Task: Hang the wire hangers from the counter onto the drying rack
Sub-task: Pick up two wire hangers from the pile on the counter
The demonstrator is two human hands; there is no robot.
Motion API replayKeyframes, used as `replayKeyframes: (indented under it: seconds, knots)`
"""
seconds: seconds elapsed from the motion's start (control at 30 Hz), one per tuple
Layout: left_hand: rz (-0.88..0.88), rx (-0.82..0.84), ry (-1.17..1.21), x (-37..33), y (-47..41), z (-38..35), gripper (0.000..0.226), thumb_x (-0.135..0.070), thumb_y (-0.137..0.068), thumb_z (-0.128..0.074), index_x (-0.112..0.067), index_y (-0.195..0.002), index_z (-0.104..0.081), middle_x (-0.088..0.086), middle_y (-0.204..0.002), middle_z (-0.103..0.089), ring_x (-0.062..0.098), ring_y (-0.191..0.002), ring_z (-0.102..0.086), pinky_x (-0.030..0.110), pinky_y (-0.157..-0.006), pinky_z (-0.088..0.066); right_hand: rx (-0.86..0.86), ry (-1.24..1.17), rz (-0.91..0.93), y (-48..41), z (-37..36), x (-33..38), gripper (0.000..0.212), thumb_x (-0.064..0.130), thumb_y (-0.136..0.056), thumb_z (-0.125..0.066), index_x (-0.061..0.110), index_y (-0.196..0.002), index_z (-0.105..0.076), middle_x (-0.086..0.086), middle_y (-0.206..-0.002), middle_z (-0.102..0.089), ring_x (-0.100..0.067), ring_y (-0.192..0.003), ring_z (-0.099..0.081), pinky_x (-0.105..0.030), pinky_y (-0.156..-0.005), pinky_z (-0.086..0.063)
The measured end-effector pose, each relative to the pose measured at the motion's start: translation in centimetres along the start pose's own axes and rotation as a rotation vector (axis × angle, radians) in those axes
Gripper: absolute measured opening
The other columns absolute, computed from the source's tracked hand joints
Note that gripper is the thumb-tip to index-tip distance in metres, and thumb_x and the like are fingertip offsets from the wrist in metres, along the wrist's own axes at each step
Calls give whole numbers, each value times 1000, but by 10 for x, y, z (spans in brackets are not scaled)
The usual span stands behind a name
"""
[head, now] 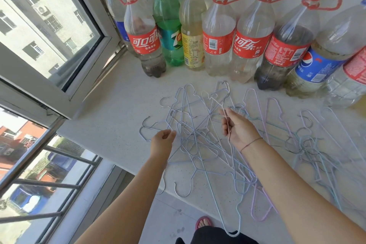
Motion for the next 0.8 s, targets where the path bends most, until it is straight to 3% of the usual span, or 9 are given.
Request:
replayKeyframes:
  seconds: [0.2, 0.3, 0.47, 0.6, 0.8]
  knots:
    - [144, -41, 226, -2, -16, 1, 27, -30, -96, -48, -7, -101, -60, 4, -87, -62, 17, -73, -59, 27, -69, -51, 24, 34, 44, 19, 8, -3, 23, 29, -95, -45, 12, -97, -61, -1, -63, -48, -6, -44, -44, -18, -44, -36]
    - [201, -30, 290, -3, -21, -2, 28, -32, -97, -47, -8, -95, -60, 4, -84, -64, 19, -71, -61, 30, -70, -51, 16, 56, 52, 26, 10, -2, 22, 28, -95, -44, 14, -95, -61, -2, -64, -46, -6, -45, -44, -19, -46, -35]
    - [295, -7, 357, -11, -21, -10, 28, -29, -95, -50, -11, -74, -59, 5, -69, -62, 15, -56, -50, 25, -54, -39, 16, 68, 55, 33, 12, 0, 22, 28, -95, -45, 15, -96, -62, -1, -63, -46, -7, -47, -42, -20, -49, -33]
    - [246, -6, 373, -19, -20, -13, 21, -23, -92, -57, -11, -75, -62, 3, -72, -60, 12, -55, -45, 23, -52, -36, 12, 93, 79, 36, 12, 2, 17, 18, -95, -46, 13, -96, -62, -3, -66, -47, -8, -49, -44, -18, -48, -36]
    - [107, 82, 471, -36, -12, -16, 10, -12, -91, -60, -8, -87, -68, 6, -79, -64, 15, -65, -59, 18, -56, -50, 30, 104, 108, 41, 8, 5, 20, 1, -93, -45, 9, -96, -63, -5, -67, -50, -10, -55, -47, -19, -49, -39]
Point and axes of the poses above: each hand's wrist, its own y-axis away from the middle knuckle, its own z-axis out of the back of the hand, x = y × z, the point moved 3 cm from there along -y, towards the middle knuckle
